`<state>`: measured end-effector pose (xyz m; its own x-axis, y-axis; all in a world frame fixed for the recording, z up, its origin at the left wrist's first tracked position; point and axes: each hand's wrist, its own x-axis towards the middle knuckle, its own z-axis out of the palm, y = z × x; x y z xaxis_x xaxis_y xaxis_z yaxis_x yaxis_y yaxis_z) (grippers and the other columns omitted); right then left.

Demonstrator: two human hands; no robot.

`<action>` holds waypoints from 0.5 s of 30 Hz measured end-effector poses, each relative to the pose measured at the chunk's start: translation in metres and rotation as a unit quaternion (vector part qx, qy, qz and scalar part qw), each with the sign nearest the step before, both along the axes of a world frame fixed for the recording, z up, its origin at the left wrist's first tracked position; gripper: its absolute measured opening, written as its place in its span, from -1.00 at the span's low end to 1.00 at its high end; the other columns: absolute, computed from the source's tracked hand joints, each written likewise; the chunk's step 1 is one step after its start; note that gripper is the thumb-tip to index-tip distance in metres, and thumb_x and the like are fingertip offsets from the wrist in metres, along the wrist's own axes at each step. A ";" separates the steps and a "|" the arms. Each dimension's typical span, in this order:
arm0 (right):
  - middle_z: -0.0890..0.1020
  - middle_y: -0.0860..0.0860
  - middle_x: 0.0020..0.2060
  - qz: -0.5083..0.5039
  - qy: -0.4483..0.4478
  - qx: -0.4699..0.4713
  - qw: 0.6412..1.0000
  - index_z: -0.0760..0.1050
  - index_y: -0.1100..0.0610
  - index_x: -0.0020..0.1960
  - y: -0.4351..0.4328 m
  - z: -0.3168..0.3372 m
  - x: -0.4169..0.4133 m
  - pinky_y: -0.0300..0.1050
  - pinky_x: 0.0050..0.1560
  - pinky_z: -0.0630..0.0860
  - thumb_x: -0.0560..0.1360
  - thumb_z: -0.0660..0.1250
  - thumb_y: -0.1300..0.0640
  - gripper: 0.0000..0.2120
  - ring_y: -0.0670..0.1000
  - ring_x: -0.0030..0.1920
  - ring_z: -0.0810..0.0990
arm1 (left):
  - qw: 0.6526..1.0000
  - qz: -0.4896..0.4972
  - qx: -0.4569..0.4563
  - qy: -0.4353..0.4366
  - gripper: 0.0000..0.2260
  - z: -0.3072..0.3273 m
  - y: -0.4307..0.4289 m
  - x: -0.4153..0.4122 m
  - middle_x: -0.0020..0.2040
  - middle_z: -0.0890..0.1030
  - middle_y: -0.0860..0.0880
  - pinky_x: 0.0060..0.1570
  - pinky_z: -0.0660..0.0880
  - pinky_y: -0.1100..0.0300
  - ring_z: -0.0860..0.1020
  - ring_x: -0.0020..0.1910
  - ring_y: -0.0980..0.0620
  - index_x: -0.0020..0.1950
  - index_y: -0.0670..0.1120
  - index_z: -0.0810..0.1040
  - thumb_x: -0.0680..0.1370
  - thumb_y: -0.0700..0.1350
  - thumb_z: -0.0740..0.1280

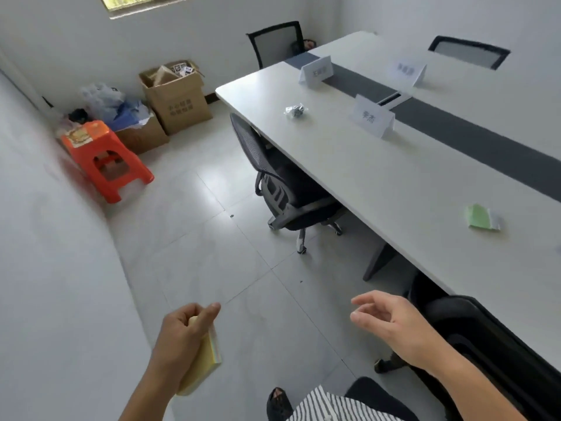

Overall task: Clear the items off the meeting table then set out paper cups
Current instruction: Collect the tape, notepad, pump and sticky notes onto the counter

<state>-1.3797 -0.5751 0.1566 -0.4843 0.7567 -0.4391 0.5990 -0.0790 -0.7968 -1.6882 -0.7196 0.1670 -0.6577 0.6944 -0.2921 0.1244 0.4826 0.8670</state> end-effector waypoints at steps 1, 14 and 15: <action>0.70 -0.10 -0.10 -0.020 -0.003 -0.005 1.000 0.59 -0.12 0.07 0.005 -0.001 0.000 -0.09 0.13 0.58 0.44 0.43 -0.09 -0.78 -0.15 -0.04 0.66 | 1.000 -0.025 0.004 -0.004 -0.55 0.001 0.021 -0.007 -0.56 0.33 0.06 -0.42 0.24 0.20 0.28 -0.55 0.07 -0.36 -0.27 0.45 0.31 0.15 0.38; 0.66 -0.12 -0.08 -0.148 -0.069 -0.027 0.986 0.54 -0.10 0.12 0.174 -0.030 0.025 -0.15 0.15 0.53 0.45 0.41 -0.10 -0.74 -0.18 0.00 0.62 | 0.982 -0.189 -0.018 0.004 -0.56 -0.010 0.270 0.012 -0.55 0.31 0.08 -0.43 0.25 0.20 0.28 -0.56 0.10 -0.25 -0.35 0.47 0.49 0.04 0.43; 0.65 -0.12 -0.07 -0.152 -0.080 -0.022 0.985 0.53 -0.09 0.14 0.194 -0.032 0.029 -0.18 0.11 0.52 0.46 0.40 -0.10 -0.73 -0.17 -0.01 0.61 | 0.980 -0.199 -0.019 0.010 -0.57 -0.006 0.289 0.015 -0.55 0.32 0.07 -0.43 0.26 0.20 0.28 -0.56 0.10 -0.25 -0.35 0.48 0.49 0.03 0.43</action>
<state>-1.3512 -0.3811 0.1241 -0.1605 0.8342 -0.5276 0.6606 -0.3064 -0.6854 -1.6731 -0.4304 0.1615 -0.3425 0.8859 -0.3129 0.3254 0.4243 0.8450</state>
